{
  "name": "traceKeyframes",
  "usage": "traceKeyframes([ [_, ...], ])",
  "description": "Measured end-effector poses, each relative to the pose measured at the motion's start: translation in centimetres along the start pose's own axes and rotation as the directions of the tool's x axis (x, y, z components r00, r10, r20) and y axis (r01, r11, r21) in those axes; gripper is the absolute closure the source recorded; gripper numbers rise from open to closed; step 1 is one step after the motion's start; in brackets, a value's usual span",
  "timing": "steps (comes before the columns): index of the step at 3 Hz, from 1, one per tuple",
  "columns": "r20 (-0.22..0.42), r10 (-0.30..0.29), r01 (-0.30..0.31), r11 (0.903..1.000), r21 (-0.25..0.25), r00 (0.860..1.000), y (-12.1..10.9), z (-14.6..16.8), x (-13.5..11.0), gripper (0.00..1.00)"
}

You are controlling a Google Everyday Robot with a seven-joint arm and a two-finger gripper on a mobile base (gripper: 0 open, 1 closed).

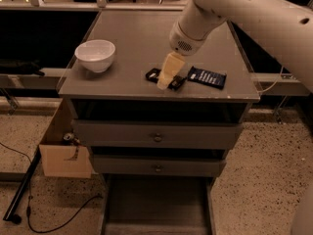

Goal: Place rxbar chocolate into bottom drawer

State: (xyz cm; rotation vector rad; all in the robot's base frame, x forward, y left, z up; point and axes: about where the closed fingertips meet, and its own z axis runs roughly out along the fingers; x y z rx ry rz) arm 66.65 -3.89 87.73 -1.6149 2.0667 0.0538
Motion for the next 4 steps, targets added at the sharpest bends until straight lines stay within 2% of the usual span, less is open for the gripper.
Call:
traceKeyframes([
  [3, -0.051, 0.046, -0.047, 0.9989, -0.009, 0.998, -0.6, 2.5, 2.8, 0.00],
  [4, -0.055, 0.049, -0.050, 0.9987, -0.011, 0.997, -0.6, 2.7, 3.1, 0.00],
])
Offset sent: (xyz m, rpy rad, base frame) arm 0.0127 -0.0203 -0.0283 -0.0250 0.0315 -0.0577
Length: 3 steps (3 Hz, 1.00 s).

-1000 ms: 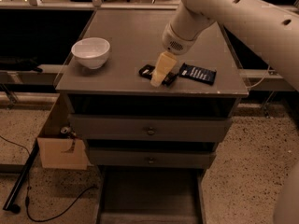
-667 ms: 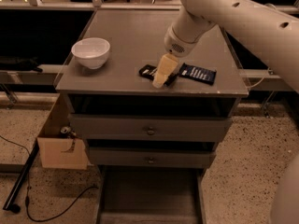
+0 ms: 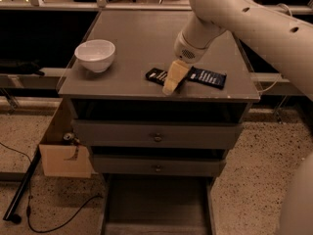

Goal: Place rxbar chocolate into bottom drawer

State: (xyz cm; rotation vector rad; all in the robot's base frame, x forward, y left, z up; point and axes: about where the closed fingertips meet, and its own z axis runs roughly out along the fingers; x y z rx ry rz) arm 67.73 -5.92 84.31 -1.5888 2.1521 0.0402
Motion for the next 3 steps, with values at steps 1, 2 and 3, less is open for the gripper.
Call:
traceKeyframes([
  [1, -0.030, 0.018, -0.019, 0.9995, -0.026, 0.999, 0.19, 2.04, 1.49, 0.00],
  [2, -0.030, 0.018, -0.019, 0.9995, -0.026, 0.999, 0.20, 2.04, 1.49, 0.01],
  [3, -0.030, 0.018, -0.019, 0.9995, -0.026, 0.999, 0.20, 2.04, 1.49, 0.23],
])
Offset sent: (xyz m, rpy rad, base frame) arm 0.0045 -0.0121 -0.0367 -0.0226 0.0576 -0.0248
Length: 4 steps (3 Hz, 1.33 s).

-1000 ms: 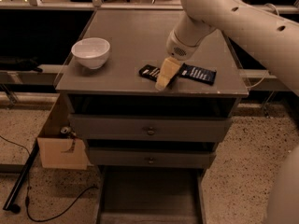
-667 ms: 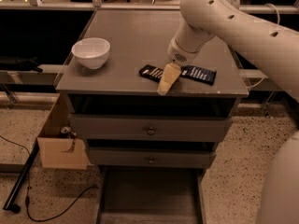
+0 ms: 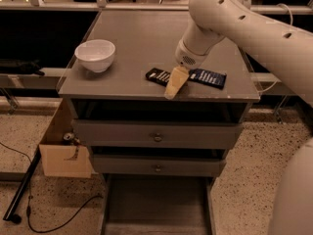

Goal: Place rxbar chocolate into bottom drawer

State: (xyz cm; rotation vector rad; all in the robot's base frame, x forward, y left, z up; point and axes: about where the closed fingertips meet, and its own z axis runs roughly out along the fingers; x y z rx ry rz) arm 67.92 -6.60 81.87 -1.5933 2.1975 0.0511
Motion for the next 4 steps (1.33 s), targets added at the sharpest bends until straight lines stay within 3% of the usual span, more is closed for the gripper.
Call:
traceKeyframes([
  [1, 0.000, 0.000, 0.000, 1.0000, 0.000, 1.000, 0.00, 0.00, 0.00, 0.47],
  [2, 0.000, 0.000, 0.000, 1.0000, 0.000, 1.000, 0.00, 0.01, 0.00, 0.78],
  [3, 0.000, 0.000, 0.000, 1.0000, 0.000, 1.000, 0.00, -0.03, -0.01, 0.99],
  [4, 0.000, 0.000, 0.000, 1.0000, 0.000, 1.000, 0.21, -0.51, -0.10, 1.00],
])
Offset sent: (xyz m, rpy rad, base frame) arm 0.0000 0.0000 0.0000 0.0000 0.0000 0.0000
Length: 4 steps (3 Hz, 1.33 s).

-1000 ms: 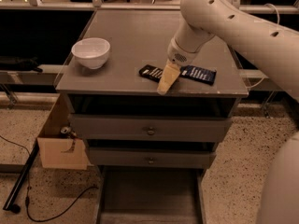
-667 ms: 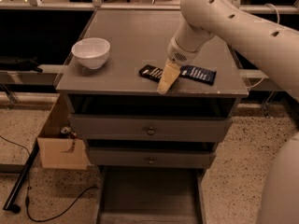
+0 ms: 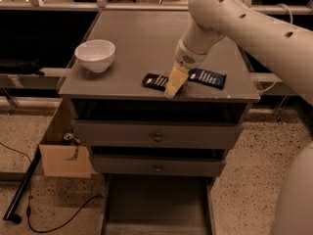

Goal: Place rxbar chocolate into bottom drawer

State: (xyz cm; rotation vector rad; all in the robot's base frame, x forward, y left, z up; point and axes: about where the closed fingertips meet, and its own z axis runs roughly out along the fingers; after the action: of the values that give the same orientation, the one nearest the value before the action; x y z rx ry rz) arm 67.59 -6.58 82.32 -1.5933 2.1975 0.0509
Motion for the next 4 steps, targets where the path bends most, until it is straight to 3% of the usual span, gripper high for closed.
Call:
traceKeyframes([
  [1, 0.000, 0.000, 0.000, 1.0000, 0.001, 1.000, 0.4, -0.3, 0.0, 1.00],
  [2, -0.025, -0.026, 0.027, 0.9985, 0.048, 0.999, -0.5, -3.3, -2.2, 1.00],
  [3, -0.025, -0.026, 0.027, 0.9985, 0.048, 0.999, -0.5, -3.3, -2.2, 1.00],
  [4, -0.025, -0.026, 0.027, 0.9985, 0.048, 0.999, -0.5, -3.3, -2.2, 0.76],
])
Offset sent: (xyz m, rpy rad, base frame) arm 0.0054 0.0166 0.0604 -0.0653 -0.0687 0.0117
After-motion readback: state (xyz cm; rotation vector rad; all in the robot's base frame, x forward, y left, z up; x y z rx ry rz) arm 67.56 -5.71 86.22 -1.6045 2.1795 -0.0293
